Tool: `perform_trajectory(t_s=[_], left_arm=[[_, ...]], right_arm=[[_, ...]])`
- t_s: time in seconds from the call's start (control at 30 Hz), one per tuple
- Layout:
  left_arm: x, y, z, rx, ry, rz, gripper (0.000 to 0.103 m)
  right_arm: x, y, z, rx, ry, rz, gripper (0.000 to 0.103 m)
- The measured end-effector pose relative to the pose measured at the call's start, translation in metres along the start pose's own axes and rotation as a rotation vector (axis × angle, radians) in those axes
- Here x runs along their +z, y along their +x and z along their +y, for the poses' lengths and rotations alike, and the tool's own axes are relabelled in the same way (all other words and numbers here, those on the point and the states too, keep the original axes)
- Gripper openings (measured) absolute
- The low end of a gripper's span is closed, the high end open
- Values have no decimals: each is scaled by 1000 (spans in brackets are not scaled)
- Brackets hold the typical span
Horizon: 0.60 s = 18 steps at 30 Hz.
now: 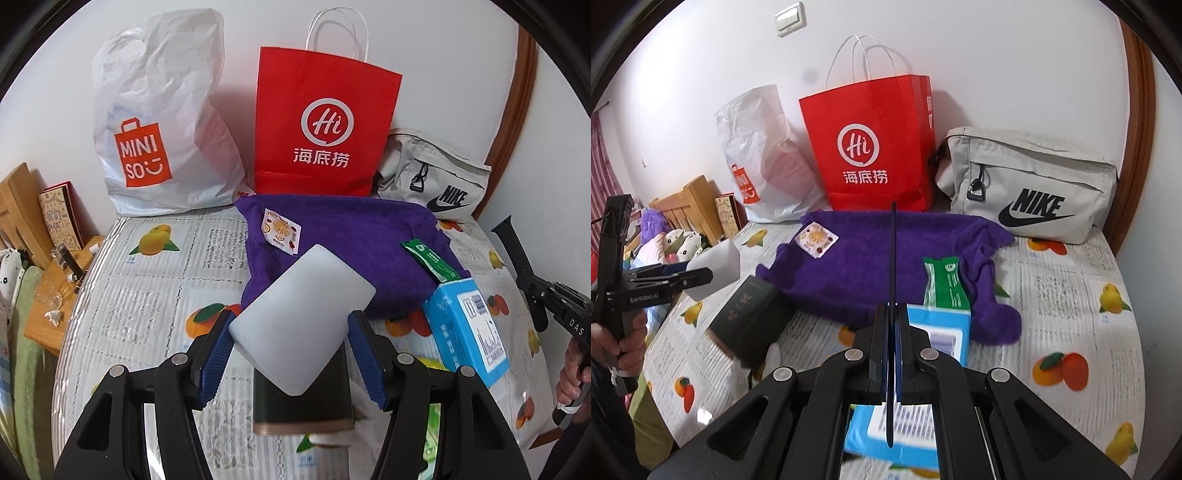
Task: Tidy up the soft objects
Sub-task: 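Carry the white sponge with left tool while right tool carries black strap toward towel, then lower the white sponge onto the towel while right tool lowers black strap onto it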
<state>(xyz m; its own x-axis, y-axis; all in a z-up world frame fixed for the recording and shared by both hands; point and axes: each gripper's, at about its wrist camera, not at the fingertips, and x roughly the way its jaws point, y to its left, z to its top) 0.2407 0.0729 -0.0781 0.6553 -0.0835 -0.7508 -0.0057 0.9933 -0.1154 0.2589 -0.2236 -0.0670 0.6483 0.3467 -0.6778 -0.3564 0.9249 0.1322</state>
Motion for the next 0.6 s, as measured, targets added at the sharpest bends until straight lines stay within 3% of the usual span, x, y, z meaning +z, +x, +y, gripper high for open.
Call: perform_trajectory(t_s=[0.6], left_arm=[[51, 74, 6, 9, -44, 33, 61]], right_arm=[[53, 95, -18, 31, -15, 40, 3]])
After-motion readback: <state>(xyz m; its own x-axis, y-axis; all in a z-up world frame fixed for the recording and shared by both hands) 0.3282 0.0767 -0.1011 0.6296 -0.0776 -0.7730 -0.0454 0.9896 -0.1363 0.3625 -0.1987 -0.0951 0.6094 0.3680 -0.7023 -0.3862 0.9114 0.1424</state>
